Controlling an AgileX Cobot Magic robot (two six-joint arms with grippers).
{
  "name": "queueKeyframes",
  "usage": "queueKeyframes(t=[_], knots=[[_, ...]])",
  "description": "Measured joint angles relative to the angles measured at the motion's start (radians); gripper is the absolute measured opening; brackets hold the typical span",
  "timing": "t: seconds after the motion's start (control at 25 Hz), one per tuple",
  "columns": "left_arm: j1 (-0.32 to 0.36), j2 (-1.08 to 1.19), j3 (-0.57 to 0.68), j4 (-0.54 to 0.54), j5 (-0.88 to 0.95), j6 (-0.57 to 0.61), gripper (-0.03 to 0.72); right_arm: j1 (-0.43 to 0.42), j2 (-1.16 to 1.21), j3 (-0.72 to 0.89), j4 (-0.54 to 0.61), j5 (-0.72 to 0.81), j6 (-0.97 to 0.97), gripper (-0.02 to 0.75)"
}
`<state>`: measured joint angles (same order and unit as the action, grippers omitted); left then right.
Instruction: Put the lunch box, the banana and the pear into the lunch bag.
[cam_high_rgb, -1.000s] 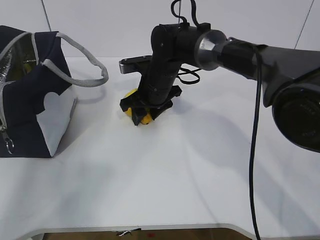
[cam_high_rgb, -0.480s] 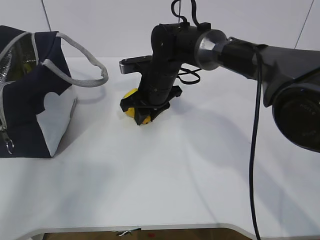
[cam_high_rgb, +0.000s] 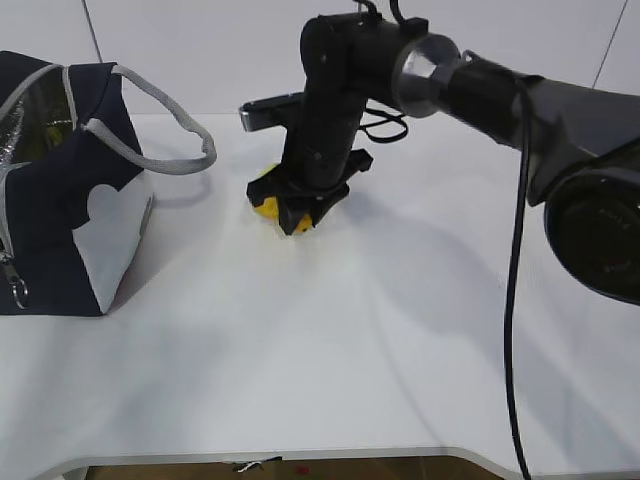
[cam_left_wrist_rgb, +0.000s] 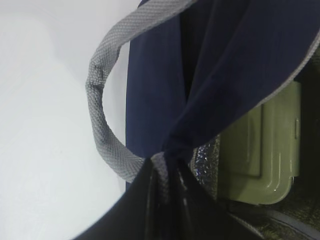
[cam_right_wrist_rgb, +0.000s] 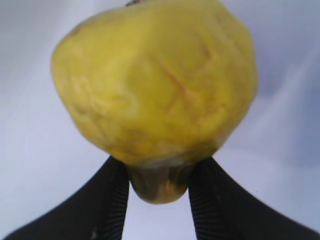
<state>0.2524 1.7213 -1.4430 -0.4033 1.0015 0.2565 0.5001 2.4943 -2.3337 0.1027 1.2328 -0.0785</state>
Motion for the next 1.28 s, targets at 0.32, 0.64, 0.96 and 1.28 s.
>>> queueKeyframes(t=[0.32, 0.64, 0.96, 1.28], knots=[[0.0, 0.0, 0.0, -0.003, 0.004, 0.0, 0.025, 0.0, -0.082, -0.07, -0.085, 0.015, 0.0, 0.293], [0.0, 0.0, 0.0, -0.026, 0.008, 0.002, 0.025, 0.0, -0.277, -0.076, -0.083, 0.022, 0.0, 0.29], [0.0, 0.0, 0.0, -0.065, 0.015, 0.01, 0.025, 0.0, -0.31, -0.076, 0.187, 0.03, -0.027, 0.29], [0.0, 0.0, 0.0, -0.088, 0.024, 0.013, 0.025, 0.0, -0.274, -0.076, 0.487, -0.047, -0.127, 0.29]])
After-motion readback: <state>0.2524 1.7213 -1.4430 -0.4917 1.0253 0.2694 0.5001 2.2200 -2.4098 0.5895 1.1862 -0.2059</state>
